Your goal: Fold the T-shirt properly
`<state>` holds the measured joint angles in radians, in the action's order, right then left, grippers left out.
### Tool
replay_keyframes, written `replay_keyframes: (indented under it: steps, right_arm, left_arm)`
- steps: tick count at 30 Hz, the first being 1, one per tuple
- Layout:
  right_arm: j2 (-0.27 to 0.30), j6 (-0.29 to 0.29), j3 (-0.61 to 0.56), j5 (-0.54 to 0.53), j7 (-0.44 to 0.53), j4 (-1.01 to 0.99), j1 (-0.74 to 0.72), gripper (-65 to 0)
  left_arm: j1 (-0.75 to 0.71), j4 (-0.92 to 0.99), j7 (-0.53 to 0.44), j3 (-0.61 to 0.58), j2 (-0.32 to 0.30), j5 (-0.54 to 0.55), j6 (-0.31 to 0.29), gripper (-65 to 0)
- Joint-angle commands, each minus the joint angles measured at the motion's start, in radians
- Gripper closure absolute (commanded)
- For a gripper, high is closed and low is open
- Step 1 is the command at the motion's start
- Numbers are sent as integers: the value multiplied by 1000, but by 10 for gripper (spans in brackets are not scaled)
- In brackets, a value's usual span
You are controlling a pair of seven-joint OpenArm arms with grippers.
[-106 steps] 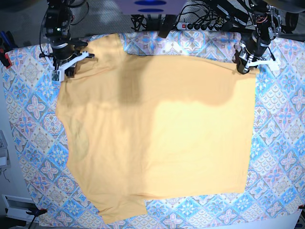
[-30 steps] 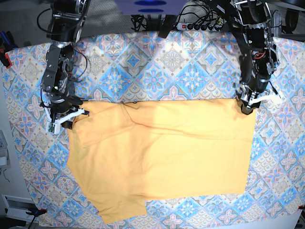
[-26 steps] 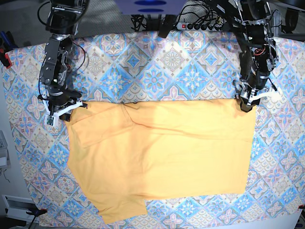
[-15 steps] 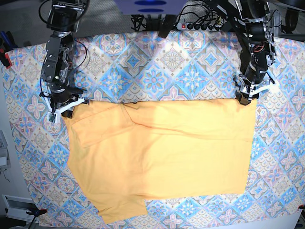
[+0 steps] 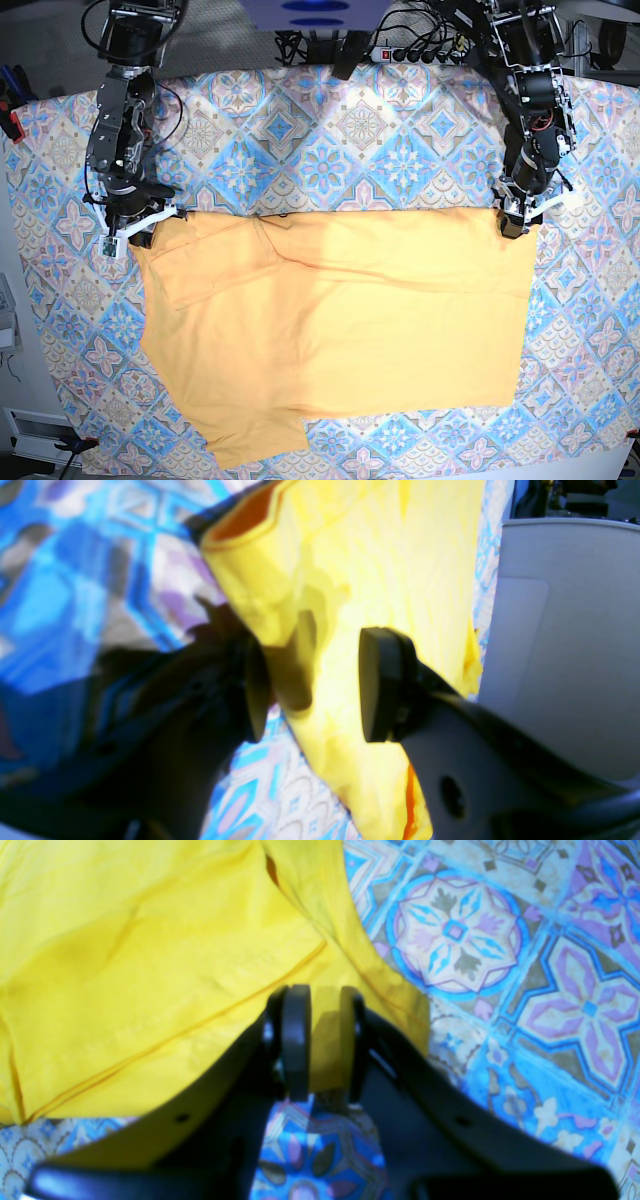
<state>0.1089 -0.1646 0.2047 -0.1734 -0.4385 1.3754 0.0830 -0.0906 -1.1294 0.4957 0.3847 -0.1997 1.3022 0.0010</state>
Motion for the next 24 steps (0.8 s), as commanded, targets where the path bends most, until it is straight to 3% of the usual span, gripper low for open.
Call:
replay_keyframes:
  steps: [1, 5, 11, 13, 17, 24]
  right_arm:
    - [12, -3, 2, -7, 20, 22, -13, -103]
    - [12, -3, 2, -10, -1, 25, 22, -104]
    - [5, -3, 11, -16, -30, 120, 74, -105]
    - [5, -3, 12, -65, -32, 132, 87, -106]
    - [12, -3, 37, -254, -75, 95, 82, -119]
    - [8, -3, 183, -596, -162, -21, 41, -217]
  left_arm:
    - [13, -8, 4, -2, -10, 0, 1, -195]
    - [30, -8, 34, -2, -10, 0, 1, 0]
    - [30, -8, 36, -3, -10, 0, 1, 0]
    - [30, -8, 36, -3, -10, -3, 1, 0]
    - [30, -8, 36, -3, -10, -6, 1, 0]
    - [30, -8, 36, -3, -10, -6, 1, 0]
